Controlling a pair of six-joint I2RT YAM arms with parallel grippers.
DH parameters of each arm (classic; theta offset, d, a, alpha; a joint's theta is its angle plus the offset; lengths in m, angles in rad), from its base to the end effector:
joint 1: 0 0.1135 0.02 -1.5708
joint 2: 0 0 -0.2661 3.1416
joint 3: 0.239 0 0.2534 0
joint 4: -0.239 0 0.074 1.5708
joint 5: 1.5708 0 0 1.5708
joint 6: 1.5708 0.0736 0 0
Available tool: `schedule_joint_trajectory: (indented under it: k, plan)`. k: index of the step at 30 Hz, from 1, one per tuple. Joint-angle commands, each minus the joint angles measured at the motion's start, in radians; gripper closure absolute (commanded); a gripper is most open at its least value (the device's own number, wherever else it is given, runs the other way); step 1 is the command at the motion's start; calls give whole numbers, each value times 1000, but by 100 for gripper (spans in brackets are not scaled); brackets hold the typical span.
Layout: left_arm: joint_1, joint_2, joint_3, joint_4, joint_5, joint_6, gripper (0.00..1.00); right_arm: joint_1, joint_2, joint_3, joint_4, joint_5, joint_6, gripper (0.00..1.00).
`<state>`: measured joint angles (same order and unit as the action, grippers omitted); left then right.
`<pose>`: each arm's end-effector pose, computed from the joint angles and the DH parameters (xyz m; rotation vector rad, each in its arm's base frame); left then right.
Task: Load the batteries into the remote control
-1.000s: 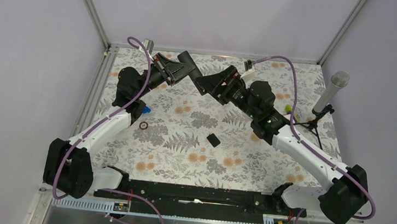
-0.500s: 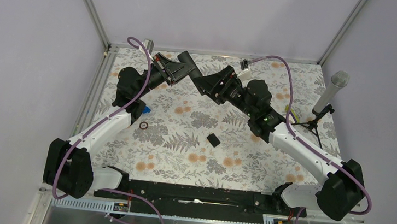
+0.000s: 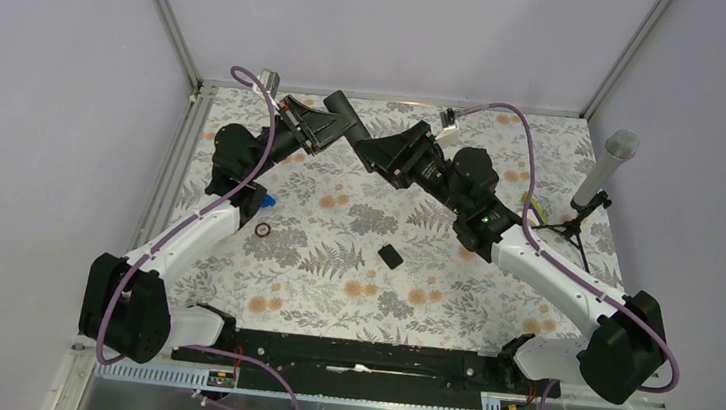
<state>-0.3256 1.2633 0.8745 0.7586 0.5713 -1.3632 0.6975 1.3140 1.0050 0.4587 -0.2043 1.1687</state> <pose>0.2874 -0.1390 0.3784 -0.1688 1.4780 -1.7591 0.2584 0.2360 0.3749 0.1934 1.6452 1.6363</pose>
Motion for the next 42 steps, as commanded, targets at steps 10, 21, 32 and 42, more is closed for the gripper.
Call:
schedule_joint_trajectory:
  k: [10,21,32,42]
  plan:
    - [-1,-28,17,82,-17,-14,100,-6,-19,-37,47,-19,16,43]
    - [-1,-38,44,61,-18,-21,100,-6,-34,-69,55,-26,12,53]
    - [-1,-42,52,-18,9,-24,100,-7,-36,-58,48,-9,-53,29]
    - [30,6,41,-33,144,103,100,-7,-138,-66,48,-11,-258,0]
